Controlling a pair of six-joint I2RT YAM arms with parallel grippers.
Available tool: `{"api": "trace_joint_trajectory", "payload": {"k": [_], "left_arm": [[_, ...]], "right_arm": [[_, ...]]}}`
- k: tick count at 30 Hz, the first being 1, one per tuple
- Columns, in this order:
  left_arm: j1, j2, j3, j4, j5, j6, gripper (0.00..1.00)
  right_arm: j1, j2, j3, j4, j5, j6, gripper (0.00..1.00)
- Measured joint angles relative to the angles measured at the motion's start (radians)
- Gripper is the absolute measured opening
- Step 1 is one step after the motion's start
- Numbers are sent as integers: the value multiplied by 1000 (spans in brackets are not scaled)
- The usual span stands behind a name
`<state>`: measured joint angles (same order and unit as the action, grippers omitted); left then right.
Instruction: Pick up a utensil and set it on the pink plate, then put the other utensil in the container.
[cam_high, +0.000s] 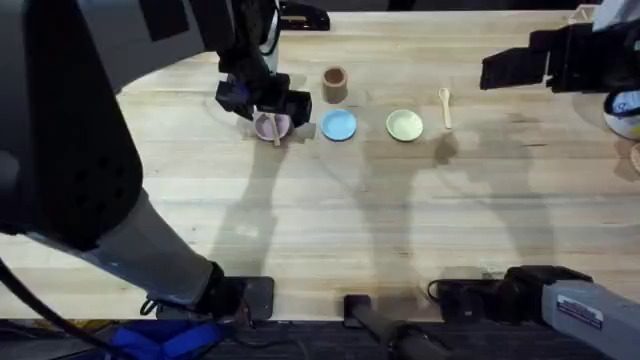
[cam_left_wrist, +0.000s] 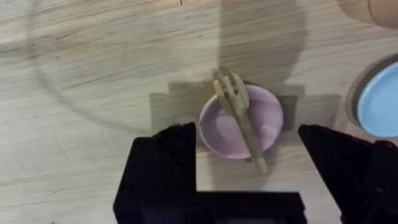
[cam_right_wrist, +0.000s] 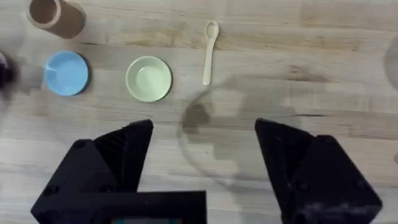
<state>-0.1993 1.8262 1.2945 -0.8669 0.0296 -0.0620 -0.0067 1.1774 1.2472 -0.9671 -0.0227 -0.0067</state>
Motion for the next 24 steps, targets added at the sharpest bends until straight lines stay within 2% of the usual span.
{"api": "trace_joint_trajectory", "payload": {"k": [8, 18, 24], "left_arm": [[0, -36, -2, -8, 3, 0, 995], [-1, -342, -12, -78, 0, 2, 996], [-16, -561, -165, 7, 0, 0, 995]], "right_arm": [[0, 0, 0, 0, 0, 0, 998], [0, 0, 0, 0, 0, 0, 998], [0, 0, 0, 0, 0, 0, 998]]}}
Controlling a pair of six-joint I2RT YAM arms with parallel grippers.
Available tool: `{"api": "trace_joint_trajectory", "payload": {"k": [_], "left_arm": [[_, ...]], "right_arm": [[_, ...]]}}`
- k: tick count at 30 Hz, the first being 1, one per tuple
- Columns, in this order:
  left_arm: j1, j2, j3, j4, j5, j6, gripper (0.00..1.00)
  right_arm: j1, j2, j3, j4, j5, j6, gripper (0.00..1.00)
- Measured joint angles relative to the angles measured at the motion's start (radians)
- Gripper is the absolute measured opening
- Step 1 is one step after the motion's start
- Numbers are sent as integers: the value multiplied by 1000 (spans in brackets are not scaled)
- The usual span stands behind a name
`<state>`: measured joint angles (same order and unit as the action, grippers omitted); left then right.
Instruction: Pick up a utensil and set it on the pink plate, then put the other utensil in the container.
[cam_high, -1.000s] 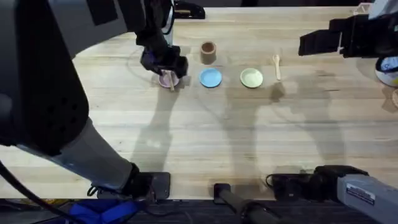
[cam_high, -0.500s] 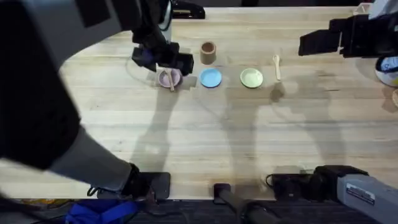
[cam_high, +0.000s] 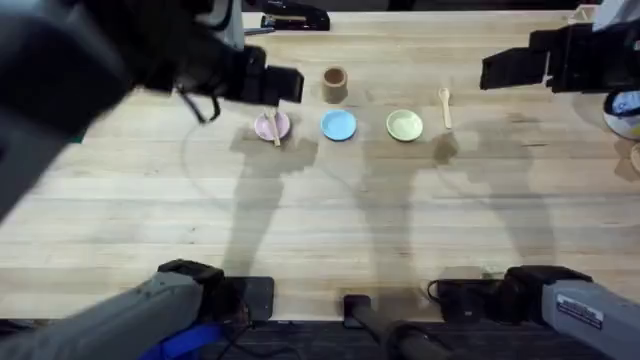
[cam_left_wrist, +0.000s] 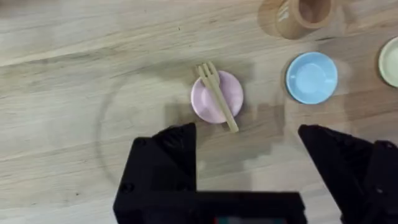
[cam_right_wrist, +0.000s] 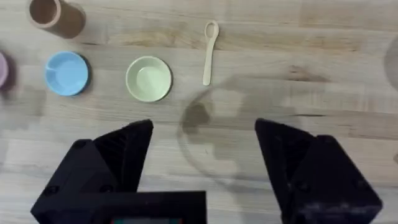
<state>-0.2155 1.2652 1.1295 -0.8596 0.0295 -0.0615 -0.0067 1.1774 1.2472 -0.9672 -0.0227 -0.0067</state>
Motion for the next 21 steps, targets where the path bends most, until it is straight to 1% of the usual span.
{"api": "trace_joint_trajectory", "payload": {"k": [5, 9, 11, 14, 16, 21], "left_arm": [[-2, -228, -168, 80, 18, 5, 994], [-2, -356, -231, 87, 64, 43, 994], [2, -386, -250, 87, 91, 75, 994], [17, -397, -274, 92, 154, 141, 993], [33, -392, -288, 94, 203, 192, 993], [78, -386, -299, 99, 291, 304, 995]], "right_arm": [[0, 0, 0, 0, 0, 0, 998], [0, 0, 0, 0, 0, 0, 998], [0, 0, 0, 0, 0, 0, 998], [0, 0, 0, 0, 0, 0, 998], [0, 0, 0, 0, 0, 0, 998], [0, 0, 0, 0, 0, 0, 998]]}}
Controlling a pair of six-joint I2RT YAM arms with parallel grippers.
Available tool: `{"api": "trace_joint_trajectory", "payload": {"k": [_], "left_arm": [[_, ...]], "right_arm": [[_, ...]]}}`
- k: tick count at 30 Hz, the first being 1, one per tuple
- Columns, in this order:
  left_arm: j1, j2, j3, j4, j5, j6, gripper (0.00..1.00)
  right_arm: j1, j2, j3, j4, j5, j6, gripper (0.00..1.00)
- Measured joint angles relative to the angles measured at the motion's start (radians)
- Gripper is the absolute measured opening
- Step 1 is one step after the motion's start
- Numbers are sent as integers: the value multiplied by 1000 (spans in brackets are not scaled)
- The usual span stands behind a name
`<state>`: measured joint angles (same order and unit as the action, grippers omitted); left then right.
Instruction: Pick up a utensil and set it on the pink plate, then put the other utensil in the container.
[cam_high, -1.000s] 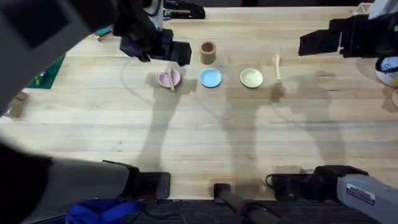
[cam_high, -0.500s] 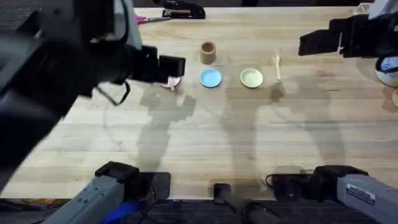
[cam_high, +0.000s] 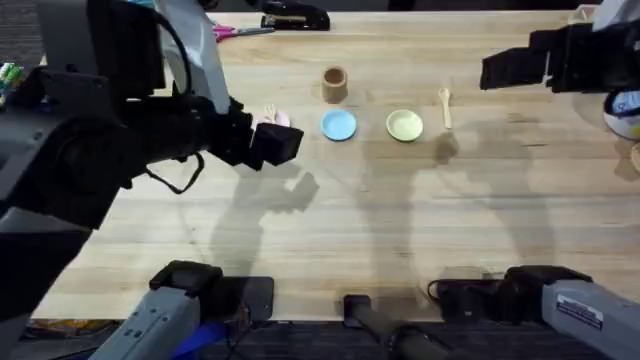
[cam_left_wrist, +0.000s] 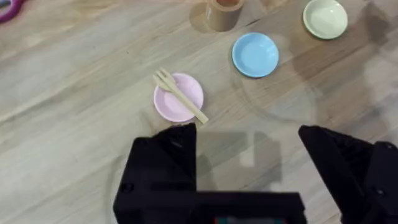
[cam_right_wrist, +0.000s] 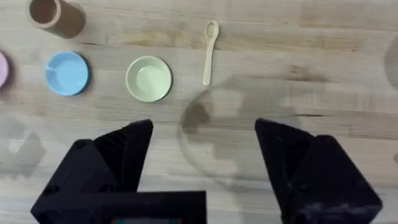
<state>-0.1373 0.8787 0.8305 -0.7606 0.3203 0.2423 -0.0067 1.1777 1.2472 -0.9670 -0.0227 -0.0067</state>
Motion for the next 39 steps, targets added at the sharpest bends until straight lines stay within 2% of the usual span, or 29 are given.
{"api": "trace_joint_trajectory", "payload": {"k": [7, 15, 29, 39], "left_arm": [[61, 12, -7, 14, 134, 126, 995], [81, 44, -9, 24, 206, 171, 995], [81, 44, -9, 39, 220, 177, 995], [81, 44, -9, 39, 223, 177, 995]], "right_arm": [[0, 0, 0, 0, 0, 0, 998], [0, 0, 0, 0, 0, 0, 998], [0, 12, 2, 15, 19, 0, 998], [0, 178, 68, 54, 71, -1, 997]]}}
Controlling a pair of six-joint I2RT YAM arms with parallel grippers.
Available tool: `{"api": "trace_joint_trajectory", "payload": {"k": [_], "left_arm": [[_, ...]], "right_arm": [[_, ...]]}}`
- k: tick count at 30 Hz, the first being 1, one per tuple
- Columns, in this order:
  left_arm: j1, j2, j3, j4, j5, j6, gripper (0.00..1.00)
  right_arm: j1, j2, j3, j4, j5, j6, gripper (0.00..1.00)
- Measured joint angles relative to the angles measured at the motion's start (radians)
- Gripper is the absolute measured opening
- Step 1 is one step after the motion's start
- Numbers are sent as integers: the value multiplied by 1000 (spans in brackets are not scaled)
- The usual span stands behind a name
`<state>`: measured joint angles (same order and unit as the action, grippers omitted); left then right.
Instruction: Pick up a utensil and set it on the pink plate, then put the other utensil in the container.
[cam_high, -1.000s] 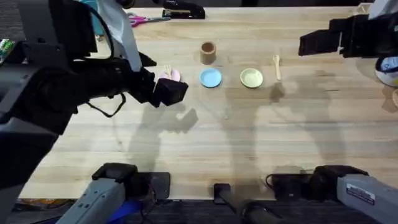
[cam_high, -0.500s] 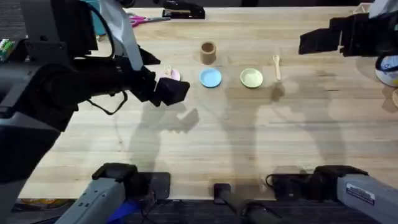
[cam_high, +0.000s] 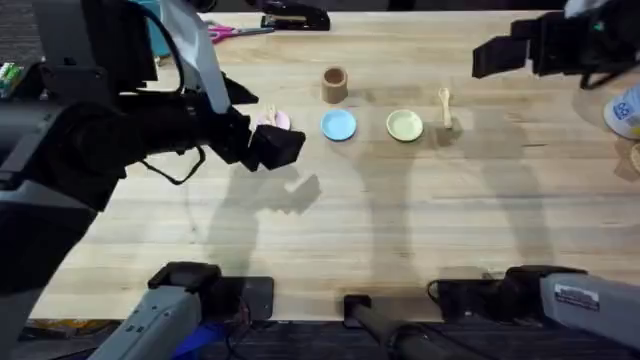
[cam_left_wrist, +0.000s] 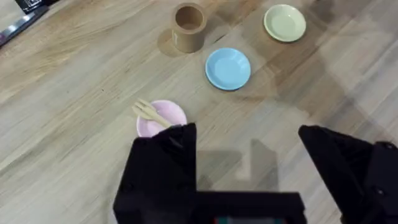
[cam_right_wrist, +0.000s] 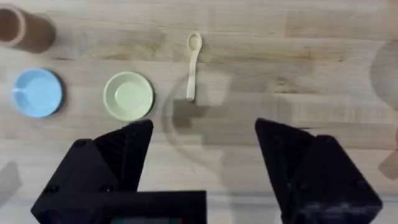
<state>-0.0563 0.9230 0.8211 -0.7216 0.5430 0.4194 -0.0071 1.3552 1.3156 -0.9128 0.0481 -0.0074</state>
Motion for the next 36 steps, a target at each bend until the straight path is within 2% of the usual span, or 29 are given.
{"api": "trace_joint_trajectory", "payload": {"k": [5, 16, 36], "left_arm": [[0, 0, 0, 0, 1, 0, 995], [0, 0, 0, 0, 4, 0, 995], [0, 0, 0, 0, 7, 0, 995]], "right_arm": [[0, 139, 43, 40, 16, -8, 998], [0, 410, 47, 92, 19, 1, 997], [30, 571, 58, 157, 23, 57, 996]]}}
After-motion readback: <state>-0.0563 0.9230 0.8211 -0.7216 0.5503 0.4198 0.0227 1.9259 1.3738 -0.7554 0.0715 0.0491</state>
